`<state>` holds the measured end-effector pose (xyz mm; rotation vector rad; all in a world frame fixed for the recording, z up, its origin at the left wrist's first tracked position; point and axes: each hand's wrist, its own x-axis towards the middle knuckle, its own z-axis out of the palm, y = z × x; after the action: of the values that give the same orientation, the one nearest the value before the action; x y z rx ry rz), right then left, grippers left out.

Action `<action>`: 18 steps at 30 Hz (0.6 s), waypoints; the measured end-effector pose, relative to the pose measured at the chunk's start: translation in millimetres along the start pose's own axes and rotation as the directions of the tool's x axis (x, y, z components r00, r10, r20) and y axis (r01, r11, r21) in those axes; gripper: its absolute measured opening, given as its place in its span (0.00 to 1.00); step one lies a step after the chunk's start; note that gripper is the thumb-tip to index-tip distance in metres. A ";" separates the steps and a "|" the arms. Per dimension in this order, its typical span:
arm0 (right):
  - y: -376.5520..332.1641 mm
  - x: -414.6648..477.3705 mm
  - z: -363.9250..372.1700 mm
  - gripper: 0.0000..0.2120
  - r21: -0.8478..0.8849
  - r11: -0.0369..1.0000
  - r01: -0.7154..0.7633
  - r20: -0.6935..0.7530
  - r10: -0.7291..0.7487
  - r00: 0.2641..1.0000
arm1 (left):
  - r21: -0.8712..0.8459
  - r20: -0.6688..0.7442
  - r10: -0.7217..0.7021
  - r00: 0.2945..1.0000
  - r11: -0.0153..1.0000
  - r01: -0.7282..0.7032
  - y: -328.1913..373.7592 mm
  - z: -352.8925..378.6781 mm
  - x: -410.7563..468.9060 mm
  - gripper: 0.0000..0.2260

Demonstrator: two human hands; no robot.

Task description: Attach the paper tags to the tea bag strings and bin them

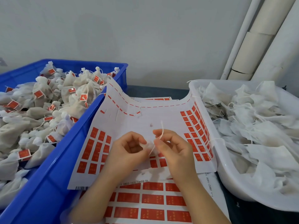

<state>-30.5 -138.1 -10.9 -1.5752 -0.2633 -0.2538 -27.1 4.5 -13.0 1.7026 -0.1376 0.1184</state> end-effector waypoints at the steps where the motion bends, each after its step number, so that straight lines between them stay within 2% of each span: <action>1: 1.9 -0.3 0.4 0.08 -0.034 0.999 -0.007 0.027 0.008 1.000 | -0.012 0.041 0.011 0.999 1.000 -0.011 1.2 0.3 -0.5 0.09; 3: 5.2 -1.9 3.8 0.04 -0.075 0.996 -0.051 0.101 0.058 0.993 | -0.039 0.120 0.050 0.992 0.998 -0.046 3.4 -0.5 -2.5 0.12; 6: 7.1 -4.5 9.3 0.08 -0.142 0.988 -0.052 0.177 0.078 0.981 | -0.057 0.168 0.088 0.982 0.995 -0.080 4.0 -4.2 -3.1 0.13; 9: 8.3 -4.5 9.4 0.09 -0.285 0.958 0.038 0.166 0.011 0.986 | -0.004 0.165 0.100 0.981 0.995 -0.101 3.6 -5.3 -3.3 0.12; 11: 9.1 -3.8 7.5 0.09 -0.321 0.945 0.061 0.156 -0.010 0.988 | 0.040 0.155 0.106 0.982 0.993 -0.113 3.3 -4.7 -3.5 0.12; 15: 10.2 -1.7 5.5 0.09 -0.390 0.918 0.069 0.120 -0.023 0.992 | 0.124 0.127 0.125 0.984 0.982 -0.141 2.7 -1.5 -4.9 0.12; 18: 8.7 -2.3 6.9 0.09 -0.379 0.925 0.034 0.070 -0.008 0.998 | 0.167 0.053 0.112 0.992 0.979 -0.120 0.6 0.9 -5.5 0.13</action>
<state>-29.9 -131.3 -20.0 -1.9693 -0.2956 -0.2809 -32.6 3.6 -13.4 1.8684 -0.2655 0.1847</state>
